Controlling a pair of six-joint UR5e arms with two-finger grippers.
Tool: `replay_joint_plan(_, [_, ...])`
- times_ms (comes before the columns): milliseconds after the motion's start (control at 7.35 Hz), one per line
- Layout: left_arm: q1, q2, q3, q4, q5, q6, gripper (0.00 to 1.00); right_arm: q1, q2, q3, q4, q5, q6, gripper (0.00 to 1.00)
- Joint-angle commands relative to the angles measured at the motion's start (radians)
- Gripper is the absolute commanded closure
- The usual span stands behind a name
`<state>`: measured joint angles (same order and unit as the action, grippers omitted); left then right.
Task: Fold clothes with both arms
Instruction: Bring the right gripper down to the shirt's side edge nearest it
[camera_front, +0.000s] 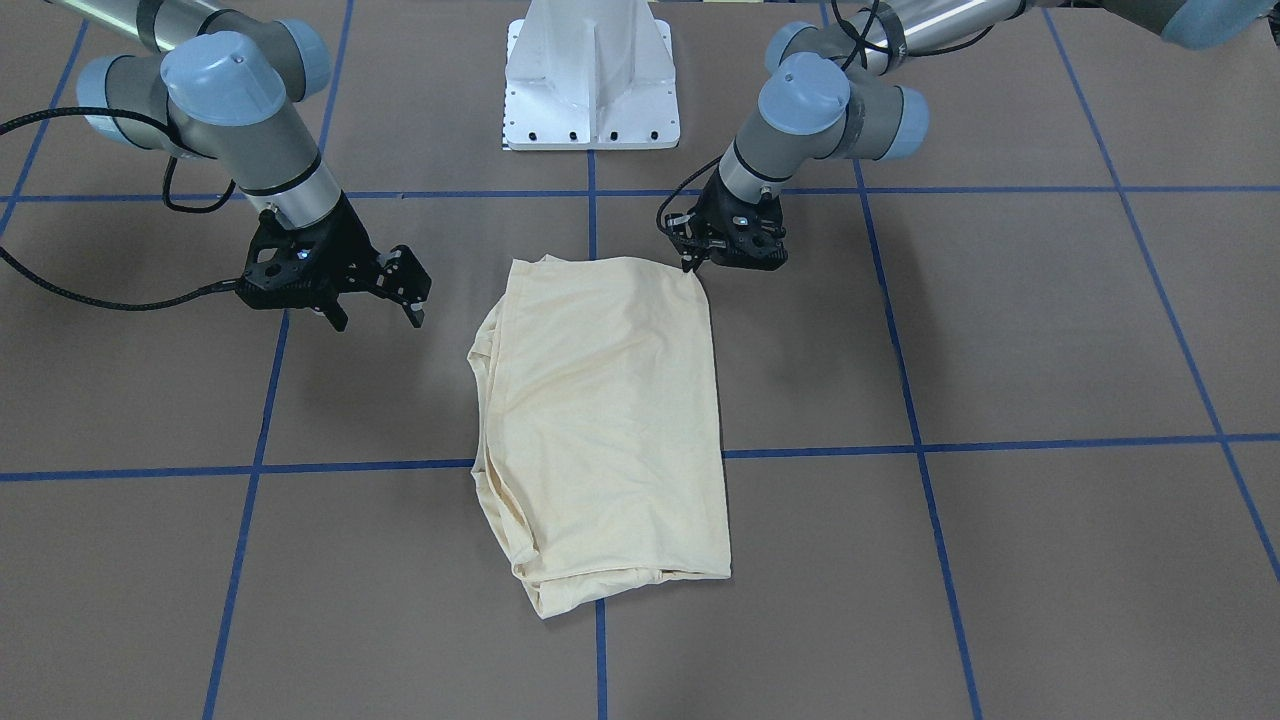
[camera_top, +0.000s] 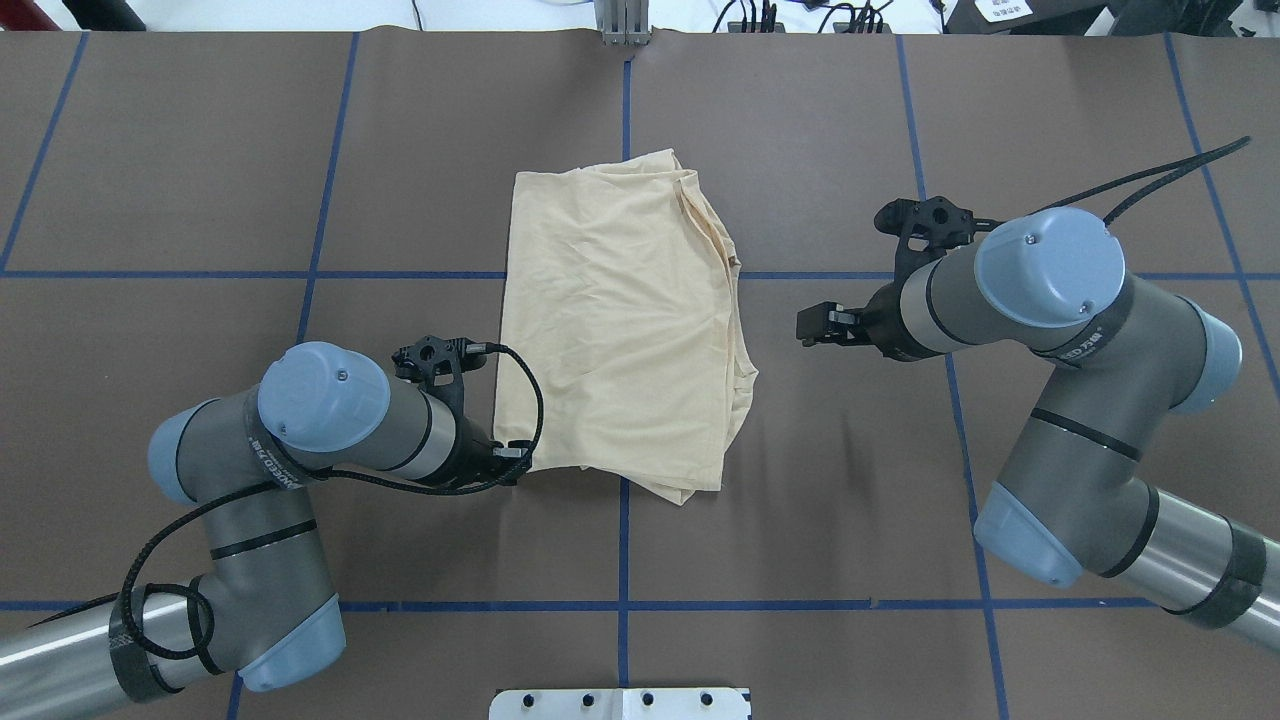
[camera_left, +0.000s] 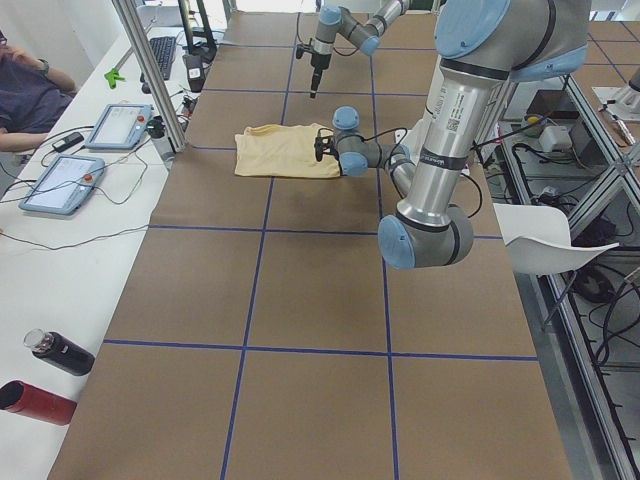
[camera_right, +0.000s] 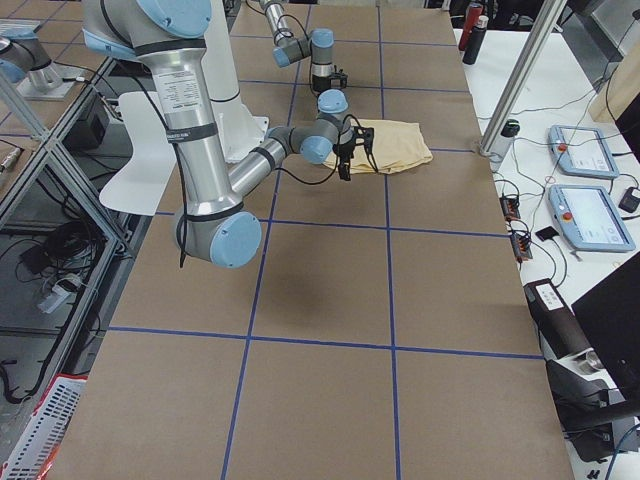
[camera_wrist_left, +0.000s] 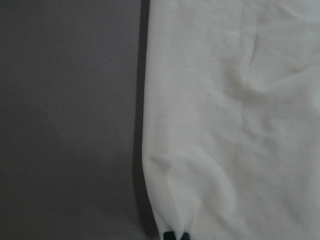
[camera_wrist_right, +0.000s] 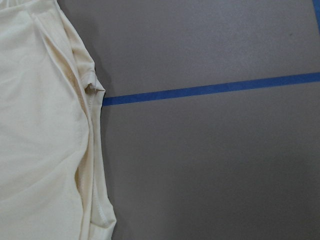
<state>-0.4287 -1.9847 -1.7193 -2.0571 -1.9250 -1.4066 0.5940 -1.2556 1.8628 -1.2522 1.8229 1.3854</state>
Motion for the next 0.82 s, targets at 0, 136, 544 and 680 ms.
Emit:
replay_joint_plan(0, [-0.001,0.003,-0.006,0.0,0.0,-0.002,1.0,-0.101,0.089,-0.016,-0.098,-0.108,0.158,0.04])
replay_joint_plan(136, [-0.001,0.003,-0.006,0.0,0.0,-0.002,1.0,-0.14,0.147,-0.024,-0.175,-0.134,0.208,0.04])
replay_joint_plan(544, [-0.001,0.0,-0.008,0.0,0.0,-0.002,1.0,-0.207,0.254,-0.158,-0.171,-0.27,0.284,0.08])
replay_joint_plan(680, [-0.001,-0.002,-0.008,0.0,0.0,-0.002,1.0,-0.207,0.249,-0.162,-0.17,-0.283,0.262,0.19])
